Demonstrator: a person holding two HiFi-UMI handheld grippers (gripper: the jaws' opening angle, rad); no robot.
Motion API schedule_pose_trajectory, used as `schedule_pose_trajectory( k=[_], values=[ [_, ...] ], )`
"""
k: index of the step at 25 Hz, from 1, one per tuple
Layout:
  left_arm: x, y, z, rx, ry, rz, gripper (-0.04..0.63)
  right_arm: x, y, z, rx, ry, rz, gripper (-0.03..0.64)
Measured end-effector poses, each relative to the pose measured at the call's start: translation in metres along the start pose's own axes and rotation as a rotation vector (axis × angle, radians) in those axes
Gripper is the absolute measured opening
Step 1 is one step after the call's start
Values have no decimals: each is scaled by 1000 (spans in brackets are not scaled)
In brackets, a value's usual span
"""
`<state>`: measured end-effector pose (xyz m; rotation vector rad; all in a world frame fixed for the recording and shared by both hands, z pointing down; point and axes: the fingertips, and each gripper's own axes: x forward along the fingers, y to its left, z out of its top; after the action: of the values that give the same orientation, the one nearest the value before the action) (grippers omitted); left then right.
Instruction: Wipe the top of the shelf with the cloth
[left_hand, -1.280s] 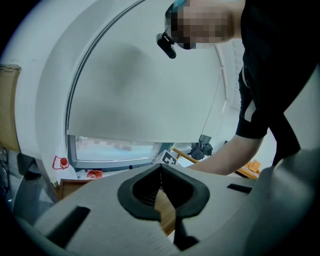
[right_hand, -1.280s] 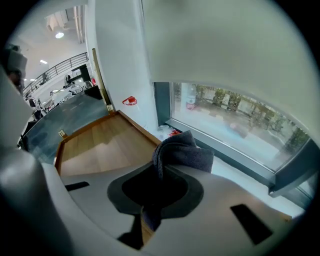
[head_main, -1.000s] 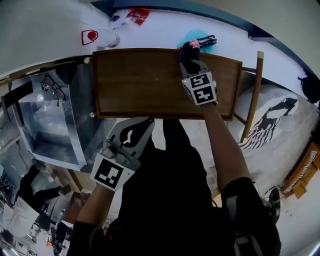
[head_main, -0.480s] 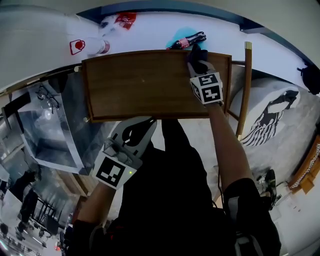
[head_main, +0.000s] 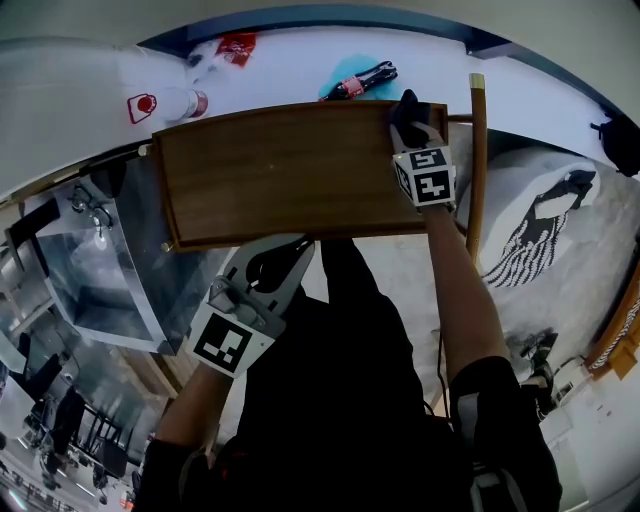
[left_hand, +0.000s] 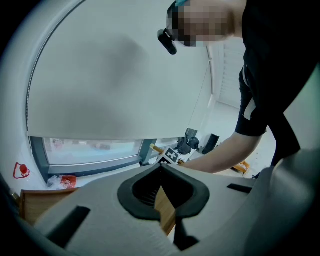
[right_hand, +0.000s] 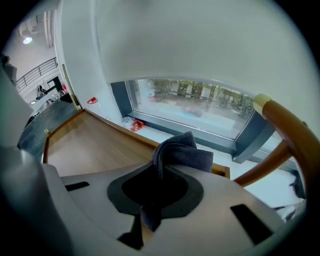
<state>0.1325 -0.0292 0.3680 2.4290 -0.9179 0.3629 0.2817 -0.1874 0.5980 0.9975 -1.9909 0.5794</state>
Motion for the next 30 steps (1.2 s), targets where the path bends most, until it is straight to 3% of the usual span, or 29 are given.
schedule_pose_trajectory(
  k=[9,14,20,30],
  values=[
    [-11,0,1,3,-17,0,20,-9,-23,-9,40,13,-88,32],
    [-37,7,1,-6,-48,25,20,-20,-10,4,44,-21,-98,32],
    [-86,21,-3,-21,-86,73,20,-36,56,45,-13,-96,-39,32],
    [-179,49,-17,-44,-164,164,20,-49,223,126,-155,-215,155,32]
  ],
)
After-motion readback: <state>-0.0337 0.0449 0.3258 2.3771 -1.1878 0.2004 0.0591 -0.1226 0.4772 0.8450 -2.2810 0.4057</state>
